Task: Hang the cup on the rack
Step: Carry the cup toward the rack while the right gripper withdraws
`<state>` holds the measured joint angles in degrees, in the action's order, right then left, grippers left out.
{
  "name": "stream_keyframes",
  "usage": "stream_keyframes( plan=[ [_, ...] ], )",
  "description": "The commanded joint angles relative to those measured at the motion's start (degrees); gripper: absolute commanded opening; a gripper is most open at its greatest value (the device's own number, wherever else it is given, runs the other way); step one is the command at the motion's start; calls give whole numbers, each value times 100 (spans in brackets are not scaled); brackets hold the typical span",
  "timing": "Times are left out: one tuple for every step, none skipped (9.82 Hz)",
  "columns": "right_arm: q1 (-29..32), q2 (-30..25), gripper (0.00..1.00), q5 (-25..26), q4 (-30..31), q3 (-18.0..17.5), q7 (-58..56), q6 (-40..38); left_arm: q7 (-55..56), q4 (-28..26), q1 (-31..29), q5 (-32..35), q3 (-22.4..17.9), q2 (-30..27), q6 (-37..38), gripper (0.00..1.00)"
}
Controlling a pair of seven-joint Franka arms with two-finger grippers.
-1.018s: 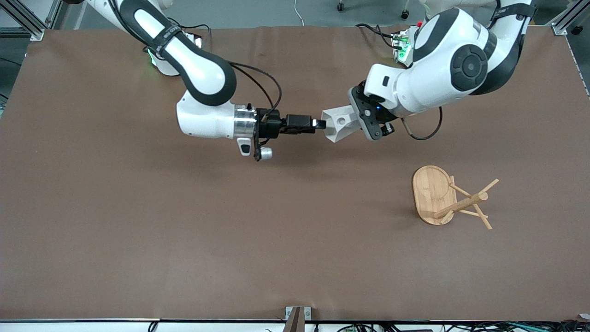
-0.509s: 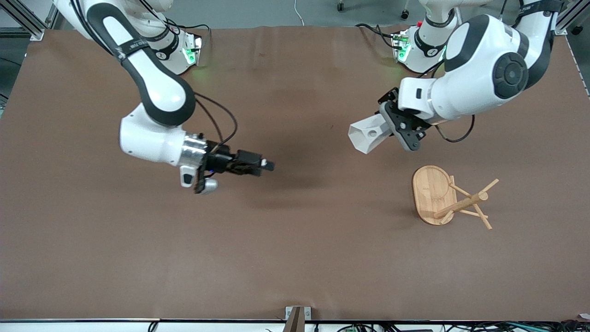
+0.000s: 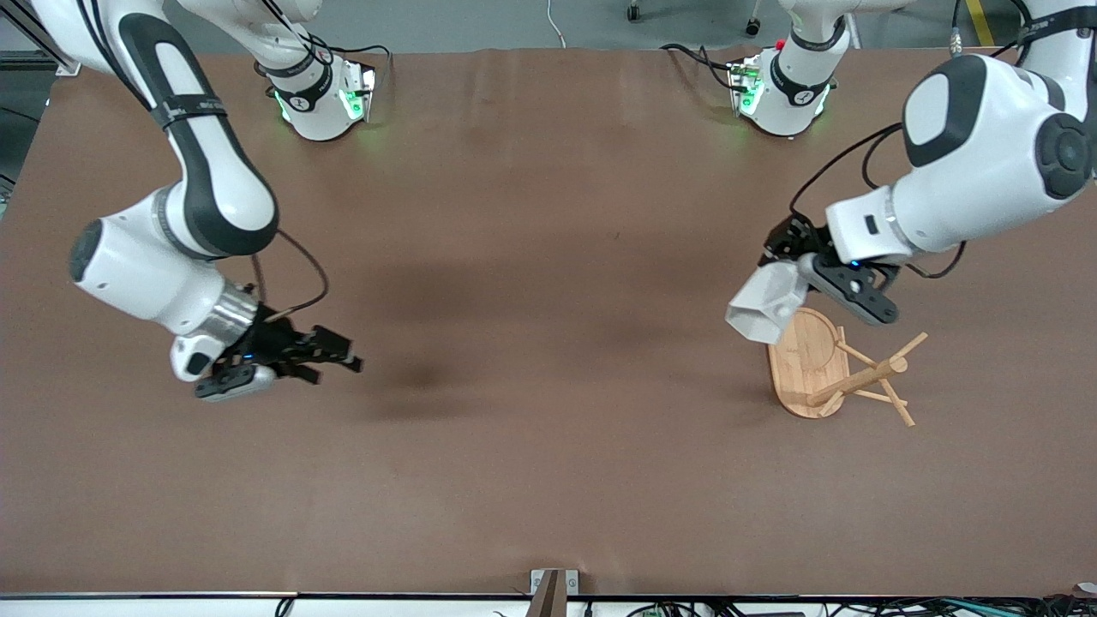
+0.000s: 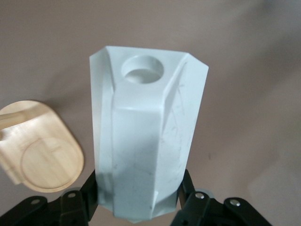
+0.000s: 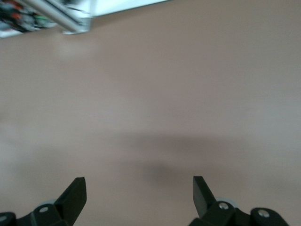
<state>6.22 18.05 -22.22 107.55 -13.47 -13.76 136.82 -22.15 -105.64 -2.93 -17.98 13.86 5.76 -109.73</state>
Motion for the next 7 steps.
stream_keyframes(
  plan=[
    [-24,-267,100,1676,-345,694,-4,-697,455,-132,47,102,-68,337,-460,4],
    [11,-267,100,2173,-627,836,-13,-1049,858,-132,30,110,-77,408,-653,4],
    [11,-458,100,2282,-673,881,39,-1192,975,-123,29,119,-77,496,-742,4],
    [28,-634,100,2301,-770,977,101,-1263,993,-132,38,119,-77,540,-752,4],
    [29,-801,100,2301,-910,1187,92,-1794,993,-141,38,119,-77,602,-752,4],
    [20,-960,100,2318,-1016,1250,84,-2217,1002,-150,-5,119,-77,602,-752,4],
    [28,-1161,100,2362,-1043,1268,92,-2474,994,-167,-58,128,-77,611,-752,4]
  ],
)
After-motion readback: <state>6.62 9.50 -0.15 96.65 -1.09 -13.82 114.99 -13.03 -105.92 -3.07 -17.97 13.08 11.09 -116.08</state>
